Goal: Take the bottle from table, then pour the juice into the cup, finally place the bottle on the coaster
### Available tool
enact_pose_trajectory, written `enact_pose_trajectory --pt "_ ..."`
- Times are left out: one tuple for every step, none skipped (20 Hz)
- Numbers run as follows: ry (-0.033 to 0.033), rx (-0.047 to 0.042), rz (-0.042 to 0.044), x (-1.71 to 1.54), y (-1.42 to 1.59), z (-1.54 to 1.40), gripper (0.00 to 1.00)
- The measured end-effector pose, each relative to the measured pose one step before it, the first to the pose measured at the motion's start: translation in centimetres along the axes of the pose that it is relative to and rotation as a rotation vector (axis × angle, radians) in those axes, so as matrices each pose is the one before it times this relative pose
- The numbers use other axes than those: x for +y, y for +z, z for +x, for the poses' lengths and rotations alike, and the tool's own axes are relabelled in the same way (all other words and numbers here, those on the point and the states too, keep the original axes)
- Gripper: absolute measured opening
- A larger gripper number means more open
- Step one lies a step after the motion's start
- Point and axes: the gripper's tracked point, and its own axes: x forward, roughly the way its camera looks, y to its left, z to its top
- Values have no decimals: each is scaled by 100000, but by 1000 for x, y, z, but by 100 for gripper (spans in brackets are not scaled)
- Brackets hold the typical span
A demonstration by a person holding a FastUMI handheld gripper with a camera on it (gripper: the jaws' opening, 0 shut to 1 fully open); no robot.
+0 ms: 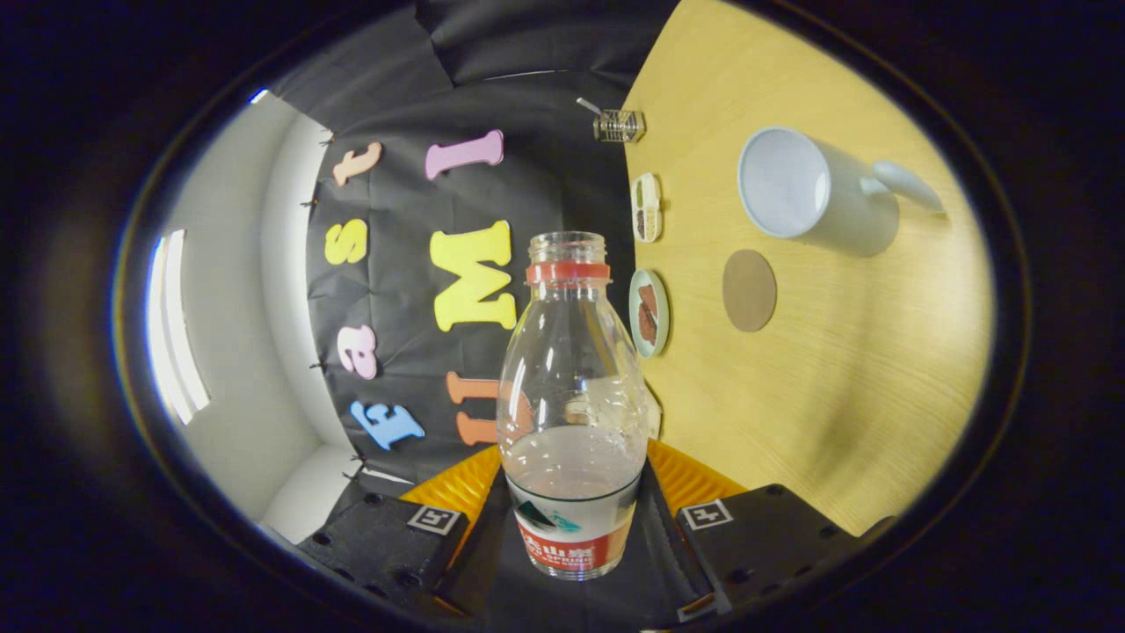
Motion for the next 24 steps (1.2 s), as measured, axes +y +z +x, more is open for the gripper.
enact_pose_trajectory --pt "82 -156 1885 -76 113 77 76" --pt "435 -362 2330 86 184 100 76" --pt "329 517 1664 43 -14 264 77" --pt "342 297 1243 -9 -217 -18 77" --pt "-48 -69 726 -54 45 -8 76" --pt "-54 -72 708 87 159 -95 76" --pt "143 -98 640 64 93 15 76" --pt "259 -217 769 34 157 28 76" --pt "415 -572 749 -48 360 -8 76" --pt "408 -458 525 -9 451 -151 76" --pt "-78 -145 424 -113 209 -137 76" --pt "290 -211 361 220 -14 -39 76" --pt "14 145 480 25 -22 76 76" --pt "-98 279 226 -98 -34 3 76" --pt "29 -25 151 53 -87 93 76" --pt "657 171 445 151 -128 95 76" --pt "351 116 350 52 1 45 77" --pt "80 -204 321 48 9 51 76" --pt "130 -271 491 94 78 59 76" --pt "280 -11 253 92 -87 156 76" --pt "396 -96 474 -27 -74 109 76" --pt "330 191 404 -29 74 29 76" --pt "110 274 312 -16 -85 -6 76" --pt "86 77 159 98 -81 95 76"
